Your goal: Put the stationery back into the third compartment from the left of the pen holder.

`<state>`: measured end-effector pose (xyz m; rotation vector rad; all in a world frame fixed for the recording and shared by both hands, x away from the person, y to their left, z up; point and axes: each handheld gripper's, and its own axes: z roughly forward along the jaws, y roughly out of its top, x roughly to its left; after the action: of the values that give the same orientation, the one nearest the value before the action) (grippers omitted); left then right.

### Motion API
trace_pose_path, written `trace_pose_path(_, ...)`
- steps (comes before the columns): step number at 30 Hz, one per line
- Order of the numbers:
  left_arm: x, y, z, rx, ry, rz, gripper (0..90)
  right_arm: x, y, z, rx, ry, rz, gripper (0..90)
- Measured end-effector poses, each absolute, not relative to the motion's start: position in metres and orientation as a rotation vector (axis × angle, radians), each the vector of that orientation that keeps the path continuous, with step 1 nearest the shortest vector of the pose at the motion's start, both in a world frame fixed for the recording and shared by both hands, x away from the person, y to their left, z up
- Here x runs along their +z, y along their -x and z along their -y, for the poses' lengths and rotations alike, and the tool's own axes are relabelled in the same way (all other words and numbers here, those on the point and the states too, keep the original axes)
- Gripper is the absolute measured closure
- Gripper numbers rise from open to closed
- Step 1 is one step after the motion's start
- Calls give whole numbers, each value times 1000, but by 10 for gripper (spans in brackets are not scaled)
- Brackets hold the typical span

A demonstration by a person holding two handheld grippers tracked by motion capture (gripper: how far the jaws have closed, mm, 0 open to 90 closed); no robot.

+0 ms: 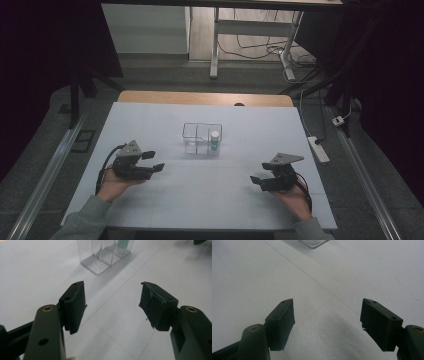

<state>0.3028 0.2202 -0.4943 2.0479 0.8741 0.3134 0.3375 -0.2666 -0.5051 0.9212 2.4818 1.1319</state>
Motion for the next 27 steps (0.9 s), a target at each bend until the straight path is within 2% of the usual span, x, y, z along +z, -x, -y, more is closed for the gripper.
trace_pose_path(12, -512, -285, -238, 321, -2052, -956, 369, -505, -335, 272, 1132, -932, -2470, 272)
trace_pose_path(27, -517, -281, -241, 312, -2062, -961, 362, -505, -333, 276, 1125, -936, -2469, 274)
